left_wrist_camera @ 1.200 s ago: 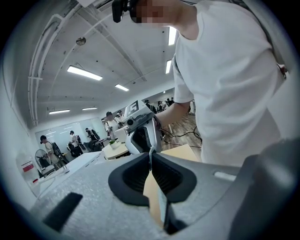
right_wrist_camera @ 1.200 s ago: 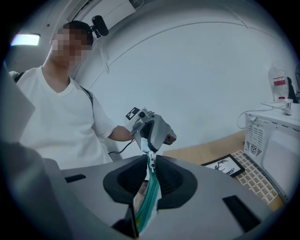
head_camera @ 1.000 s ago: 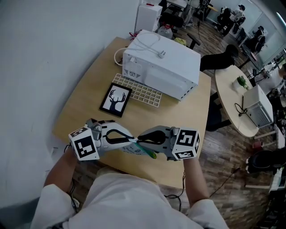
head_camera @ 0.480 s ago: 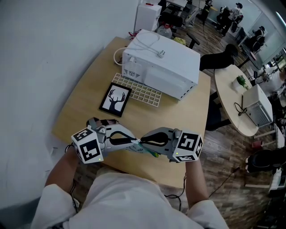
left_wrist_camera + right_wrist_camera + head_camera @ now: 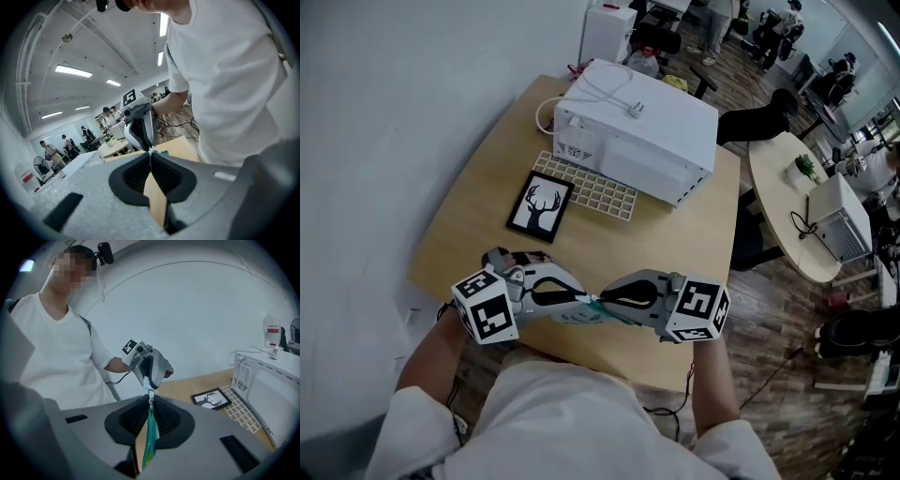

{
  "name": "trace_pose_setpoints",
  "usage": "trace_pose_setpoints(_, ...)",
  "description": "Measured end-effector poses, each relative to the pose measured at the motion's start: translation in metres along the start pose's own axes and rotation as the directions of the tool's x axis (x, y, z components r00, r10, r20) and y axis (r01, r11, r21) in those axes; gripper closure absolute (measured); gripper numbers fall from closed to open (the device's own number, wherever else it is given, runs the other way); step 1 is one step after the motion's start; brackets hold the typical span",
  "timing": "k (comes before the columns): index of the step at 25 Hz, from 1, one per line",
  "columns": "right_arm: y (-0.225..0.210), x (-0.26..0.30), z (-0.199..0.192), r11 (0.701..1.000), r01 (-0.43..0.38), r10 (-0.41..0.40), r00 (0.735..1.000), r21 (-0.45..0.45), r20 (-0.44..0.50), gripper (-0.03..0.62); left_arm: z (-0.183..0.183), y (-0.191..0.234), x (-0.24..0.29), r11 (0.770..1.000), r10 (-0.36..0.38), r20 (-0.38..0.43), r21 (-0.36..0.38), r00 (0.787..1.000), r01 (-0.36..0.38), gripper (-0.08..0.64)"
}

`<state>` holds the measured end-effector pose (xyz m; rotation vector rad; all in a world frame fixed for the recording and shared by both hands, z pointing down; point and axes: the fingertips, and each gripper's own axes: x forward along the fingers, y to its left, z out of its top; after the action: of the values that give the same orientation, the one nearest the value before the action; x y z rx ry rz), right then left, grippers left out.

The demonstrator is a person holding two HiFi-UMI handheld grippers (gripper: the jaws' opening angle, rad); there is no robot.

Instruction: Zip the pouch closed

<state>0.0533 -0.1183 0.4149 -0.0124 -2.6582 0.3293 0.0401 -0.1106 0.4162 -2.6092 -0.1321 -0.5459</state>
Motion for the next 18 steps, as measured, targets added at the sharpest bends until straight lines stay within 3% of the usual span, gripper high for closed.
trace_pose_setpoints(6, 0.000, 0.000, -0.002, 0.999, 0.030, -0.030, 1.000, -0.011, 0.004, 0.568, -0.001, 0.003, 0.000, 1.000, 0.012, 0.010, -0.019, 1.000, -0.012, 0.535)
trace_pose_setpoints(10, -0.003, 0.002, 0.005, 0.982, 0.152, -0.155, 0.988, -0.117, -0.022, 0.586, -0.002, 0.012, -0.004, 0.996, 0.060, 0.039, -0.073, 0.997, -0.057, 0.535)
trace_pose_setpoints(13, -0.009, 0.006, 0.006, 0.931, 0.267, -0.292, 0.954, -0.250, -0.071, 0.589, -0.003, 0.018, -0.008, 0.984, 0.102, 0.076, -0.154, 0.992, -0.090, 0.535)
trace_pose_setpoints(18, -0.021, 0.009, 0.008, 0.829, 0.406, -0.465, 0.883, -0.386, -0.069, 0.591, -0.014, 0.033, -0.010, 0.939, 0.194, 0.106, -0.307, 0.975, -0.154, 0.535)
